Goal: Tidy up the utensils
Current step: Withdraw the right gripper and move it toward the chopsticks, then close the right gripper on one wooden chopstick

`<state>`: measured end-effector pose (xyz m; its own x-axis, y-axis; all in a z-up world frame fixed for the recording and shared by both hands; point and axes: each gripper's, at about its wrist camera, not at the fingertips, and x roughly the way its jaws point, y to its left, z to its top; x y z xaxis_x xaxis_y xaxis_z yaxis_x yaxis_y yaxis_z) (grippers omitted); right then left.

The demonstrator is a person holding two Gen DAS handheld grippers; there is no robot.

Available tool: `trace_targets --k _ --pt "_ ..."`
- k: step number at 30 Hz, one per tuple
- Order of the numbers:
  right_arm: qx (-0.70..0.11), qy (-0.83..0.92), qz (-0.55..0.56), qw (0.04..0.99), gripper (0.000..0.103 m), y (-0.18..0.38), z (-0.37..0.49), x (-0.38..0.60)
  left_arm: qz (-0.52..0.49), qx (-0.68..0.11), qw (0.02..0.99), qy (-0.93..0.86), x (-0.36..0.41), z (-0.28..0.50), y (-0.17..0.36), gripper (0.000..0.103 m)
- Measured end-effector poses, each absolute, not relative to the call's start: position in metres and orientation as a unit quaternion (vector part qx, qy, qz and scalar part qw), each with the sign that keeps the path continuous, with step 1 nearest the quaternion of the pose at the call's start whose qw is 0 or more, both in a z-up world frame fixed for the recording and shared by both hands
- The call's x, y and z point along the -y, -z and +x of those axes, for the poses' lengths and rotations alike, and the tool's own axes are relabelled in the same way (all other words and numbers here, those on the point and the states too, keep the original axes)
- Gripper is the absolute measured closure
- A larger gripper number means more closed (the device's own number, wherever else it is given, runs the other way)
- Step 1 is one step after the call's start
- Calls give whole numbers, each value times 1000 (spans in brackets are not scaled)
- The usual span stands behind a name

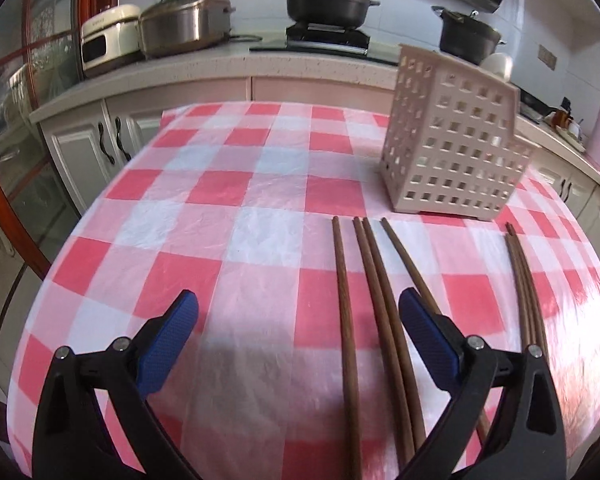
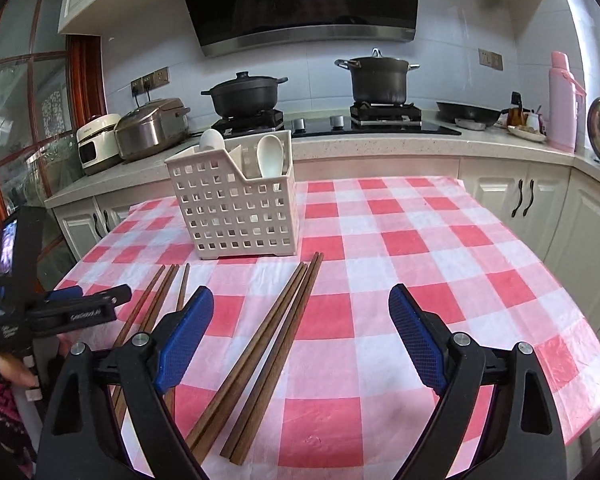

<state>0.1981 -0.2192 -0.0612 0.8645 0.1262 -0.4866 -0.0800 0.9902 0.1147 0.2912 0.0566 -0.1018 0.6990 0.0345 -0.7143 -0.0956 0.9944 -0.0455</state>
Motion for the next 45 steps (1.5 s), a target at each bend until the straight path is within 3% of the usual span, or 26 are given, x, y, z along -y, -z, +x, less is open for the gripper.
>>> trace_targets --k 7,11,15,23,32,45 --pt "-286 -54 52 955 31 64 224 220 -32 -431 901 -31 -57 324 115 31" --pt "-308 -48 44 949 36 67 239 221 -29 -446 894 -27 -53 334 121 38" --pt "-332 -40 37 942 40 76 254 222 -10 -440 897 -30 -45 337 123 43" --pt "-397 -24 45 917 61 99 286 224 -14 -443 896 -33 -45 336 121 43" --pt "-438 -8 46 898 69 114 313 216 -15 -448 893 -31 -47 336 122 43" --pt "-450 15 32 893 71 112 331 205 -13 -436 899 -34 -55 331 121 64"
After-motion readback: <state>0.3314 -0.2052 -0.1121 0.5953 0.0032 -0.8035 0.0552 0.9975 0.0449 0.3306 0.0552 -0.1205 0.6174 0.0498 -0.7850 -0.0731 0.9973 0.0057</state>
